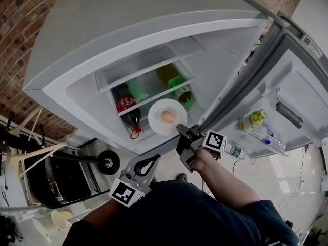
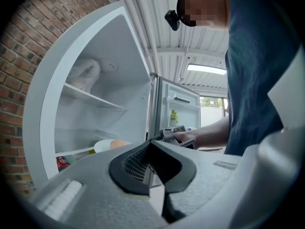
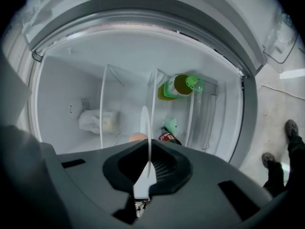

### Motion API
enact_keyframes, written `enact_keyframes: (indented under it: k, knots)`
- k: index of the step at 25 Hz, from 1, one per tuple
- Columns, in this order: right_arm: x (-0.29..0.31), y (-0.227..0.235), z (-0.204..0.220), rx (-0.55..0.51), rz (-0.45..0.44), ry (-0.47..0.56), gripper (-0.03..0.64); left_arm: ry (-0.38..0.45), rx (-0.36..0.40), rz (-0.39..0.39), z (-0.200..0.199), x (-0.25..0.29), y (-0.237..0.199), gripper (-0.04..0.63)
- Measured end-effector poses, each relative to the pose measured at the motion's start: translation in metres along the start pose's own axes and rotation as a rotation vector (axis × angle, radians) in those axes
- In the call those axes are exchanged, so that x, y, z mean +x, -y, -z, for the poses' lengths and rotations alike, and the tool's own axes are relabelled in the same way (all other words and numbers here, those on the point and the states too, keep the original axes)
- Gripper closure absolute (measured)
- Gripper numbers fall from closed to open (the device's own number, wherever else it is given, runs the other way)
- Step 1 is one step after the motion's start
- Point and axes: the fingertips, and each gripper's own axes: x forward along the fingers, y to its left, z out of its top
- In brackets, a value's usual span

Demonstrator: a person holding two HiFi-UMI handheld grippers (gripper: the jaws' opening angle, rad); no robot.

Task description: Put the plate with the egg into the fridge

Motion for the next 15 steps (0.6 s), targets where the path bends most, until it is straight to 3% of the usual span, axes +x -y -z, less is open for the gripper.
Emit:
enact_keyframes:
  k: [7, 15]
  knots:
    - [0.04, 0.0, -0.003, 0.005, -0.014, -0.067, 0.598, -0.011, 0.008, -0.07, 0.004, 0.0, -0.01, 0.592]
    - [0.08, -0.004, -0.033, -0.015, -0.011, -0.056, 0.598, -0.017, -0.009, -0.134, 0.007, -0.003, -0.023, 0.592]
